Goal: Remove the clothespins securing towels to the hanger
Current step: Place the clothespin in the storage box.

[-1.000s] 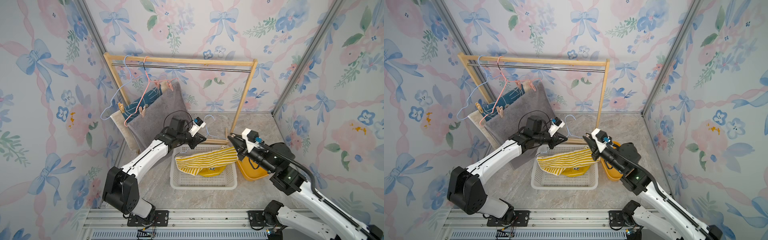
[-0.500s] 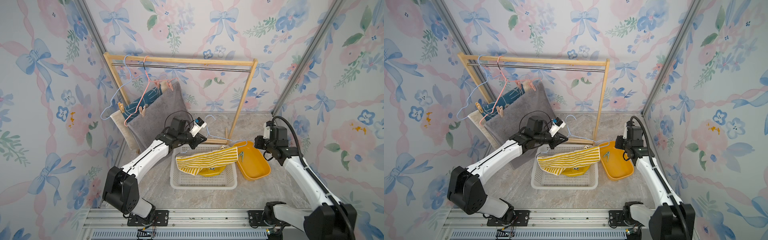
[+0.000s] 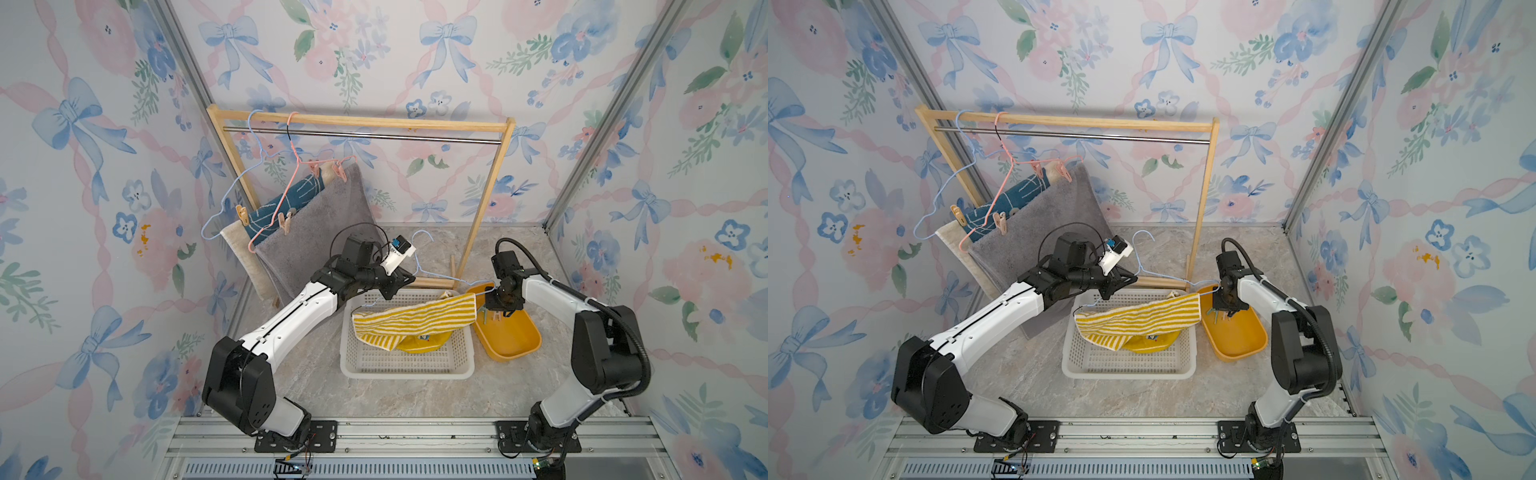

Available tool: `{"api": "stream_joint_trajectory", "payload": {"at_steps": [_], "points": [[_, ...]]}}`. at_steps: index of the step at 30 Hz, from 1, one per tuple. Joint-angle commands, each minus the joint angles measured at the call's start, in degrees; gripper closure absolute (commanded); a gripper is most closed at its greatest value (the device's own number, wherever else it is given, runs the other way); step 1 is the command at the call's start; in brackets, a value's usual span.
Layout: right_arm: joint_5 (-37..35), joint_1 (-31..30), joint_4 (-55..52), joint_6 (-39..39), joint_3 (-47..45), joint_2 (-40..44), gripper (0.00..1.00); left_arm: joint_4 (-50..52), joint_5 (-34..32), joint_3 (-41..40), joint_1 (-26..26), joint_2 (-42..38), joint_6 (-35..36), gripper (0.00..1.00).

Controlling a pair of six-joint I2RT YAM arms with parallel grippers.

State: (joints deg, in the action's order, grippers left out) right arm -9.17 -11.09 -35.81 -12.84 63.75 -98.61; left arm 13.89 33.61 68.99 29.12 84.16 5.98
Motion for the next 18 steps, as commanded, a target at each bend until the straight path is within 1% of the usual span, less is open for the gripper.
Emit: {"api": "stream_joint_trajectory", "payload": {"at_steps": [1, 7, 9, 10, 11, 13, 15, 16, 17, 18], "points": [[-2.9, -0.9, -4.0, 1.1, 1.3, -3.2, 0.96, 0.5, -0.4, -0.2, 0.2, -2.1, 1.0, 1.0], [-2.8, 0.0, -3.6, 1.8, 0.6, -3.9, 0.81, 0.5, -0.2, 0.2, 0.2, -1.8, 1.0, 1.0], [-2.0, 0.4, -3.5, 2.1, 0.6, -2.8, 0.65, 0.5, -0.2, 0.2, 0.1, -1.8, 1.0, 1.0], [-1.4, 0.8, -3.3, 1.9, 0.5, -1.9, 0.59, 0.5, -0.2, 0.2, 0.2, -2.0, 1.0, 1.0], [0.5, 1.6, -2.8, 1.9, 0.4, -0.5, 0.55, 0.5, -0.4, 0.1, 0.2, -1.9, 0.9, 1.0], [4.8, 4.0, -1.6, 1.1, 0.0, 3.4, 0.5, 0.5, -0.5, 0.0, 0.2, -2.1, 0.9, 1.0], [8.9, 6.9, -1.0, 0.0, 0.3, 9.1, 0.46, 0.5, -0.6, -0.1, 0.3, -2.2, 0.9, 1.0], [10.0, 8.3, -0.8, -0.7, 0.4, 11.9, 0.45, 0.5, -0.7, -0.1, 0.2, -2.2, 0.8, 1.0], [10.4, 9.4, -0.6, -1.4, 0.7, 15.2, 0.39, 0.5, -0.7, -0.1, 0.3, -2.2, 0.8, 1.0], [11.1, 10.5, -0.6, -1.8, 1.3, 18.6, 0.37, 0.5, -0.7, 0.0, 0.3, -2.1, 0.8, 1.0]]}}
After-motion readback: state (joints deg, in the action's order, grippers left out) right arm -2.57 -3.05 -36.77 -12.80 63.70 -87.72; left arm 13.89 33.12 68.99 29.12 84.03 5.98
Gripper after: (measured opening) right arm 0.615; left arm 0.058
